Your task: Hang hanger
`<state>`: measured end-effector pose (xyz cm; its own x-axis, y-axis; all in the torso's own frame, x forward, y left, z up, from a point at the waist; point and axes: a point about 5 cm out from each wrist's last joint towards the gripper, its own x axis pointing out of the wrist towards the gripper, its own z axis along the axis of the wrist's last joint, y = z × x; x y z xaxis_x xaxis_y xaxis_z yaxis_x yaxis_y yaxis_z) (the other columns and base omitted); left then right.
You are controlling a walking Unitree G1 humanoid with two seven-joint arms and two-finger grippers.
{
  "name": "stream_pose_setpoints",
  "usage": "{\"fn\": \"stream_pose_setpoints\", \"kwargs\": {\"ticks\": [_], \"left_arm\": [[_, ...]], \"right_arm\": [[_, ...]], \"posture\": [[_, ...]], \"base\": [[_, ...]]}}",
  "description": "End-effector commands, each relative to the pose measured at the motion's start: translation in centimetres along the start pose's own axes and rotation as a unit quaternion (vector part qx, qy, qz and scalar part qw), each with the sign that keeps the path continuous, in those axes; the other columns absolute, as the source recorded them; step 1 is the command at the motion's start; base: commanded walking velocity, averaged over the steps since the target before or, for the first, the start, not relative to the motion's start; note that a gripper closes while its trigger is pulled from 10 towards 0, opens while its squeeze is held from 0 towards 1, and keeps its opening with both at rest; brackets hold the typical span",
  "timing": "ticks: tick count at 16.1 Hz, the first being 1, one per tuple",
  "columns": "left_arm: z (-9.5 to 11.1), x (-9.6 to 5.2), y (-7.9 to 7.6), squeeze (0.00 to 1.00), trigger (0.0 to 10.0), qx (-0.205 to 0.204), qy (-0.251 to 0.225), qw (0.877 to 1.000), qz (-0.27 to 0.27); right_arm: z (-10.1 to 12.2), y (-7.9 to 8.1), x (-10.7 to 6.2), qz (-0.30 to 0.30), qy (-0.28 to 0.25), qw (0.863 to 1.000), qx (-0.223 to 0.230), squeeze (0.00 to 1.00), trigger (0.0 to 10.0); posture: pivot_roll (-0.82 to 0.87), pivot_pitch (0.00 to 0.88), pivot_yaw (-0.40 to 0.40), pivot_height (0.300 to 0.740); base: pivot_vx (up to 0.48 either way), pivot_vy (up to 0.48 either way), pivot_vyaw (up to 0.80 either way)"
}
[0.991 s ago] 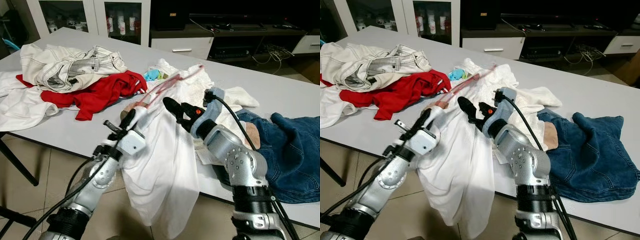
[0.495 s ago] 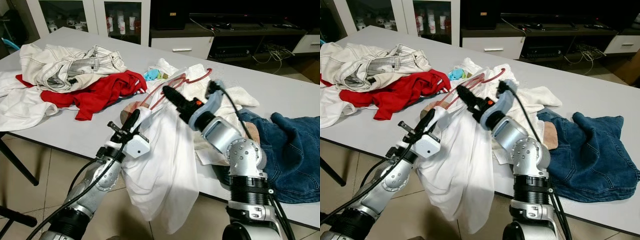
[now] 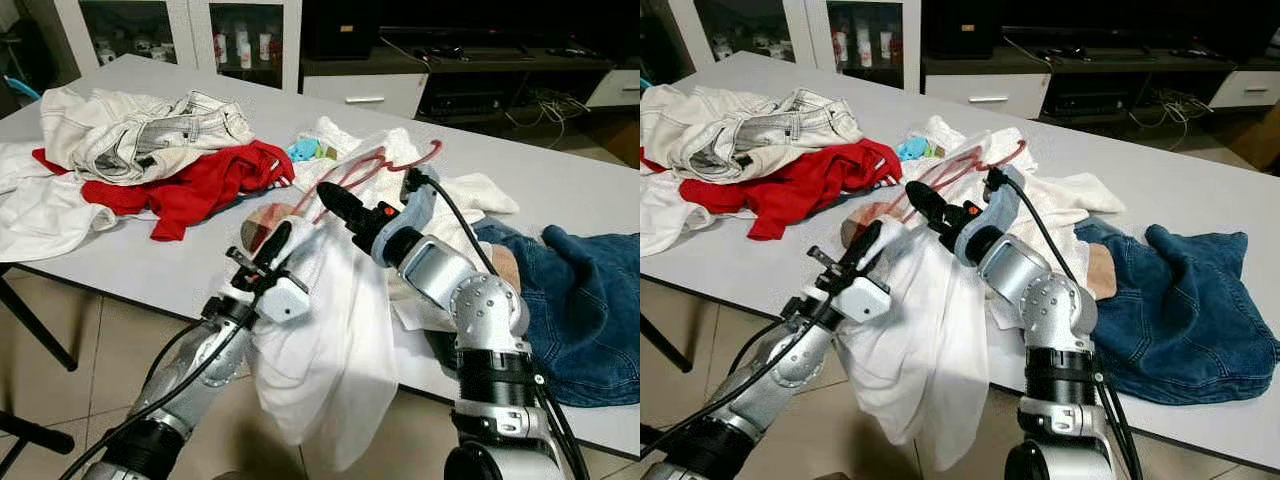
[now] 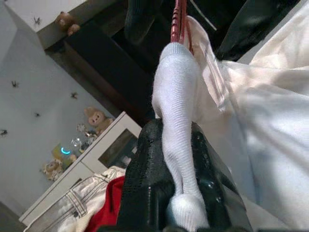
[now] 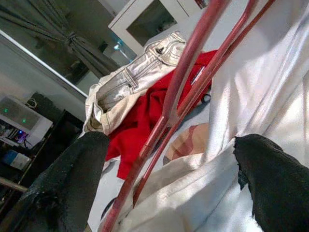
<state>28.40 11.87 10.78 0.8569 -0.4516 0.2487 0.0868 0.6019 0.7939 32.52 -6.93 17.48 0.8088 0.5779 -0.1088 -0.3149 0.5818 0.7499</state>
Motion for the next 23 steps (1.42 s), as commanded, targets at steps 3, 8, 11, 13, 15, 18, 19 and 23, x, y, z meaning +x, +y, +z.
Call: {"fn": "stream_pose_setpoints", "kwargs": {"ticks": [3, 8, 11, 13, 15, 18, 19, 23], "left_arm": [[0.92, 0.82, 0.48, 0.00, 10.0, 0.006, -0.029, 0.999, 0.016], [0.79, 0.71, 0.55, 0.00, 10.0, 0.009, -0.025, 0.999, 0.019], [0.81, 0.71, 0.55, 0.00, 10.0, 0.011, -0.026, 0.999, 0.019], [0.87, 0.86, 0.56, 0.00, 10.0, 0.014, -0.029, 0.999, 0.019], [0.91, 0.88, 0.55, 0.00, 10.0, 0.015, -0.029, 0.999, 0.019], [1.00, 0.86, 0.46, 0.00, 10.0, 0.016, -0.029, 0.999, 0.021], [1.04, 0.84, 0.42, 0.00, 10.0, 0.017, -0.029, 0.999, 0.021], [1.12, 0.78, 0.32, 0.09, 10.0, 0.011, -0.032, 0.999, 0.014]], "right_arm": [[0.30, 0.59, 0.60, -0.004, -0.002, 1.000, 0.001, 0.00, 4.2], [0.48, 0.31, 0.72, -0.016, -0.006, 1.000, 0.003, 0.00, 0.0], [0.61, 0.01, 0.66, -0.025, -0.012, 1.000, 0.005, 0.00, 0.0], [0.65, -0.15, 0.63, -0.030, -0.016, 0.999, 0.006, 0.00, 0.0], [0.65, -0.15, 0.60, -0.030, -0.016, 0.999, 0.006, 0.00, 0.0], [0.70, -0.14, 0.55, -0.028, -0.017, 0.999, 0.006, 0.00, 0.0], [0.71, -0.11, 0.54, -0.027, -0.017, 0.999, 0.005, 0.00, 0.0], [0.74, -0.07, 0.54, -0.027, -0.017, 0.999, 0.005, 0.00, 0.0]], "posture": [[0.00, 0.000, -0.086, 0.740], [0.00, 0.000, -0.085, 0.740], [0.00, 0.000, -0.083, 0.740], [0.00, 0.000, -0.083, 0.740], [0.00, 0.000, -0.084, 0.740], [0.00, 0.000, -0.090, 0.740], [0.00, 0.000, -0.091, 0.740], [0.00, 0.000, -0.090, 0.740]], "base": [[0.000, 0.000, 0.00], [0.000, 0.000, 0.00], [0.000, 0.000, 0.00], [0.000, 0.000, 0.00], [0.000, 0.000, 0.00], [0.000, 0.000, 0.00], [0.000, 0.000, 0.00], [0.000, 0.000, 0.00]]}}
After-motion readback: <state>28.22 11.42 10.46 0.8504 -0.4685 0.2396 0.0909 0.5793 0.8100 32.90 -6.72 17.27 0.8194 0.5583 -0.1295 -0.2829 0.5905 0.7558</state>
